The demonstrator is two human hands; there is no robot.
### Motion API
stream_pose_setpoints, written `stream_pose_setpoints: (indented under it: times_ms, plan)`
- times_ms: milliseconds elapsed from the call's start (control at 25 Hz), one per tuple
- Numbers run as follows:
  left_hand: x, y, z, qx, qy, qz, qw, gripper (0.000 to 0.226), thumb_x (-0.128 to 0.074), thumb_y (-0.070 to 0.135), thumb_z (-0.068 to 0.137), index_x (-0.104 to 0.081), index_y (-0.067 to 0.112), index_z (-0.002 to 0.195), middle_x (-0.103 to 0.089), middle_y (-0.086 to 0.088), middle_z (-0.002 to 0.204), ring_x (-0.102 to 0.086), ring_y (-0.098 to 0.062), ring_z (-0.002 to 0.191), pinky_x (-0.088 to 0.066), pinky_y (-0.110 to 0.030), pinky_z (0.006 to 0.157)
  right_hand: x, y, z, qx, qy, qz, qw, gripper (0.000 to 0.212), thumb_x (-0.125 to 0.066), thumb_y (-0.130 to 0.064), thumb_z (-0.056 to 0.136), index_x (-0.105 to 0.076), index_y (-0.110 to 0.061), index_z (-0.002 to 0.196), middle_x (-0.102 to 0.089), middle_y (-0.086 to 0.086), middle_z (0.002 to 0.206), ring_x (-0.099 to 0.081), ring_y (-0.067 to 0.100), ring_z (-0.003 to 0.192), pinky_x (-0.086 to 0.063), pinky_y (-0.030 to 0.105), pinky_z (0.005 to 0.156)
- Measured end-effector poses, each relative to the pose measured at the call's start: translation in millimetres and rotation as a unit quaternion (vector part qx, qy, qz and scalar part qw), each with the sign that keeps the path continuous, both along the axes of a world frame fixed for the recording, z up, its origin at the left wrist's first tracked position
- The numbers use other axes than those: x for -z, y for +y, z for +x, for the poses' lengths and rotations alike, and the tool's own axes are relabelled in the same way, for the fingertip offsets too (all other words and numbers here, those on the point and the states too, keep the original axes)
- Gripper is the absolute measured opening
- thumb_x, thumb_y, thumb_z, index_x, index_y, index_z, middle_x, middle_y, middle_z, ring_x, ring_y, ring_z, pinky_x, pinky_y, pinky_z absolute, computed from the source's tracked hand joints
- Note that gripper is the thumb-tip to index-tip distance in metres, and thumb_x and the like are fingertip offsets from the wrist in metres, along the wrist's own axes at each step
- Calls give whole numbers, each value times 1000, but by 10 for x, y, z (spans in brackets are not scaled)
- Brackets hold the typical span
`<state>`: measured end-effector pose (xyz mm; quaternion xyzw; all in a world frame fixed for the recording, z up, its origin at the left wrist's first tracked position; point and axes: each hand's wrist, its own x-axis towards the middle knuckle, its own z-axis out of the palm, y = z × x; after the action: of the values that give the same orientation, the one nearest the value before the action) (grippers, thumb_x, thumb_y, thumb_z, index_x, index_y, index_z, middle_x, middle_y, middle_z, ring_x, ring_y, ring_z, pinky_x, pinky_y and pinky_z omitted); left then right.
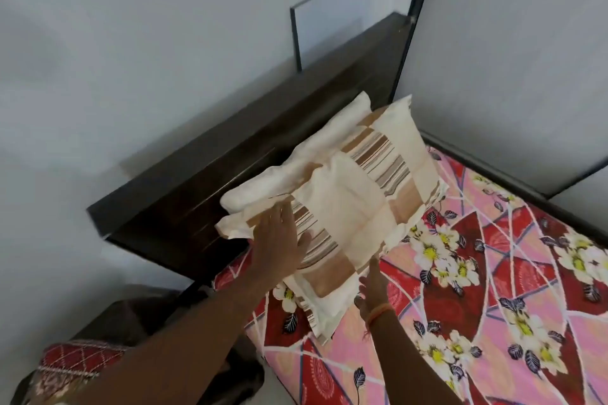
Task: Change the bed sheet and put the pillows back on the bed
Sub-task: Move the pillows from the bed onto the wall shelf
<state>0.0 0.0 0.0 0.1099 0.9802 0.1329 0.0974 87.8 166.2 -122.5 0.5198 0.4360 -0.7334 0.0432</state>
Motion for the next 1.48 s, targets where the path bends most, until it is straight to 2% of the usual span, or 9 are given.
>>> stream_pose_setpoints:
  times_ms: [160,360,480,600,720,800,1080,1280,1480]
  plan:
    - [431,272,-754,-1,-52,-17,999,110,-52,77,80,-8,10,155,-18,-15,161,-20,-35,148,-24,-50,119,522,244,-523,44,12,-2,999,67,-41,-62,95,-43,-15,142,-48,10,143,-44,32,132,-36,46,105]
    - [852,353,-961,-5,-15,-65,998,109,-50,90,64,-35,14,140,-52,-11,135,-53,-32,119,-41,-46,96,976,414,-658,81,16,-96,992,59,-59,-64,84,-58,-24,127,-65,2,126,-61,23,115,-50,40,92]
    - [848,354,-1001,-18,-76,5,997,96,-64,82,63,-43,16,130,-59,-7,123,-59,-28,110,-45,-41,90,1021,523,-520,75,10,-112,991,45,-64,-51,87,-62,-20,118,-65,11,127,-63,27,111,-49,45,100]
    - [667,400,-931,-30,-183,71,980,93,-77,67,63,-44,15,133,-60,-4,125,-60,-25,111,-48,-35,88,792,673,-325,93,-34,-41,994,56,-67,-42,88,-58,-1,127,-67,16,98,-58,27,81,-52,41,76]
    - [440,431,-694,-30,-219,140,965,82,-82,54,68,-52,15,132,-64,-2,123,-61,-24,110,-51,-39,93,391,823,-62,131,-19,17,991,50,-70,-32,88,-57,-10,131,-67,13,113,-61,25,86,-53,37,70]
    - [298,422,-475,-31,-213,189,958,67,-82,46,71,-58,16,126,-66,0,115,-63,-23,104,-52,-38,89,119,848,153,164,-22,25,986,50,-76,-27,84,-58,-7,126,-67,7,105,-62,22,85,-54,36,67]
    - [-503,566,762,98,-168,248,949,43,-76,31,79,-63,15,116,-70,-2,103,-66,-26,93,-54,-36,81,-955,583,1747,327,37,81,941,52,-79,-17,80,-60,1,125,-68,9,109,-63,22,87,-56,31,73]
    - [-747,1024,2113,240,-163,269,918,48,-75,28,78,-60,7,119,-68,-9,105,-65,-31,98,-49,-33,75,-1401,459,3463,415,42,93,904,44,-74,-18,85,-63,1,123,-66,17,123,-63,33,109,-51,45,98]
    - [-1089,1860,3637,390,-179,284,857,40,-73,32,78,-62,7,108,-68,-7,94,-65,-28,85,-55,-39,72,-1785,565,5256,513,58,142,844,50,-74,-26,85,-60,-2,126,-69,11,113,-66,24,94,-55,31,66]
